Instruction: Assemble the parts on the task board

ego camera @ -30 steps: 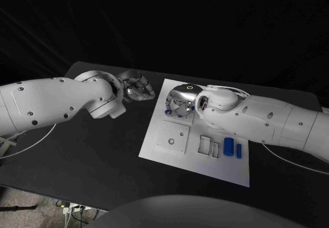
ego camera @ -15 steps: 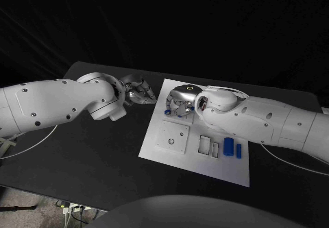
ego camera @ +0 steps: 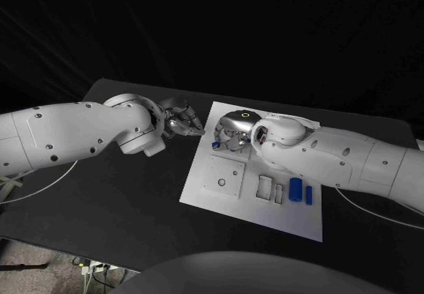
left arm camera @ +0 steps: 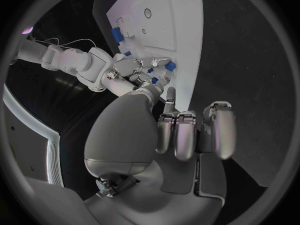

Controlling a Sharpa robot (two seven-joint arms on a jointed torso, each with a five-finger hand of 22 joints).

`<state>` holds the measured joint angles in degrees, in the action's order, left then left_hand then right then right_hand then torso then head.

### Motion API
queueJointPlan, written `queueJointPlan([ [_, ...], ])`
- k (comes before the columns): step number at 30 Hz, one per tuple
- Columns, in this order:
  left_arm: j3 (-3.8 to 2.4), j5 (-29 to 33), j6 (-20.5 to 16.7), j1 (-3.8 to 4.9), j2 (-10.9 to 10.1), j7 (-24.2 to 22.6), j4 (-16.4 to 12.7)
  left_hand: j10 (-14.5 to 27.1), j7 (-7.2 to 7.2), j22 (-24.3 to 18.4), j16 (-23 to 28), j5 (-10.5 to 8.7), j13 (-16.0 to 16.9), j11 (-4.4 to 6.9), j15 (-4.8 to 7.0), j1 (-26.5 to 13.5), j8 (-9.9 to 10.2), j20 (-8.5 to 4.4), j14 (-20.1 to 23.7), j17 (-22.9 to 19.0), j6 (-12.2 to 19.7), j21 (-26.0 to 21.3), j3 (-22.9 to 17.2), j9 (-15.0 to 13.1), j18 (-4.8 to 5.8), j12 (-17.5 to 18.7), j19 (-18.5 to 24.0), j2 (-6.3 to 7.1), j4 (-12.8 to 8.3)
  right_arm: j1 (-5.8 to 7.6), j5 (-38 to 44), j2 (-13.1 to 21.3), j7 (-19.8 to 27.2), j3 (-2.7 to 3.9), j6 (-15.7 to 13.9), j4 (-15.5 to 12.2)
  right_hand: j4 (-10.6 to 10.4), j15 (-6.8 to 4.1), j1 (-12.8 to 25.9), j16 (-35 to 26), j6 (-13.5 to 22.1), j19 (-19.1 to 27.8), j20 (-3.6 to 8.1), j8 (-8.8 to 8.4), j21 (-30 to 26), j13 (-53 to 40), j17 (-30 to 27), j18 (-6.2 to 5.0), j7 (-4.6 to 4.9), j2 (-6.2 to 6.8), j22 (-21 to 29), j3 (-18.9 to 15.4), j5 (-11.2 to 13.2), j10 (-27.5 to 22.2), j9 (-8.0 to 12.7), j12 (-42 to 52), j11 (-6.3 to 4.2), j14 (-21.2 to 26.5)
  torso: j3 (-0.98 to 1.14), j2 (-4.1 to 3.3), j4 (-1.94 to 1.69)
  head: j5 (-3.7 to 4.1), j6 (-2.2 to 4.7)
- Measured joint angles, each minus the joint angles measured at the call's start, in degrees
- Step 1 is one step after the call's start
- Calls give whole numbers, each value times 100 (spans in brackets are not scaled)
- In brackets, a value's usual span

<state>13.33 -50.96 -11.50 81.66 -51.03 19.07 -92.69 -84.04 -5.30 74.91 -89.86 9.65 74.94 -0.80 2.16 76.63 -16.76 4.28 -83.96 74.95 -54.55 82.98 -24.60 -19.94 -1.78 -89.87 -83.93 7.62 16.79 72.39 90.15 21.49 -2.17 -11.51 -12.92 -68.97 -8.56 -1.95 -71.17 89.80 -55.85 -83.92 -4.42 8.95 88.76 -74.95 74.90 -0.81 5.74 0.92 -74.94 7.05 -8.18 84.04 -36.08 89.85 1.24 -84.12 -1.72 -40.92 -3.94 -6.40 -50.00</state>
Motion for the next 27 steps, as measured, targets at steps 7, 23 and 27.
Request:
queueJointPlan([
  [7, 0, 21, 43, -28, 46, 5, 40, 0, -22, 0, 0, 67, 0, 0, 0, -84, 0, 0, 0, 0, 22, -12, 143, 28, 0, 0, 0, -35, -3, -13, 2, 23, 0, -7, -142, -4, -8, 21, 30, 0, 49, -10, -10, -45, 0, 0, 0, 0, 26, 30, 0, -44, 144, -1, -21, 0, 41, 21, 1, 2, 6, -17, 0],
  [23, -1, 44, 245, -95, 209, 105, 192, 11, -53, 0, 0, 205, 0, -11, 0, -202, 0, 0, 0, -1, 138, -133, 452, 106, 0, 0, 0, -115, -4, -44, 27, 201, -8, -7, -463, -132, -606, 83, 557, 0, 322, -9, -73, -266, -23, 0, 3, 0, 117, 669, 1, -449, 509, -10, -162, 0, 113, -1, 9, 3, 13, -5, 0],
  [27, -1, 45, 302, -118, 267, 136, 250, -1, -92, 0, 0, 227, 0, -42, -34, -287, 62, 0, -9, -2, 217, -133, 557, 163, 0, 0, 0, -170, 1, -47, -7, 307, 32, -7, -649, -229, -774, 104, 578, 0, 322, 0, -82, -266, -23, 0, 5, 0, 117, 689, 1, -506, 509, -1, -188, 0, 122, 20, 12, 3, 13, -16, 0],
])
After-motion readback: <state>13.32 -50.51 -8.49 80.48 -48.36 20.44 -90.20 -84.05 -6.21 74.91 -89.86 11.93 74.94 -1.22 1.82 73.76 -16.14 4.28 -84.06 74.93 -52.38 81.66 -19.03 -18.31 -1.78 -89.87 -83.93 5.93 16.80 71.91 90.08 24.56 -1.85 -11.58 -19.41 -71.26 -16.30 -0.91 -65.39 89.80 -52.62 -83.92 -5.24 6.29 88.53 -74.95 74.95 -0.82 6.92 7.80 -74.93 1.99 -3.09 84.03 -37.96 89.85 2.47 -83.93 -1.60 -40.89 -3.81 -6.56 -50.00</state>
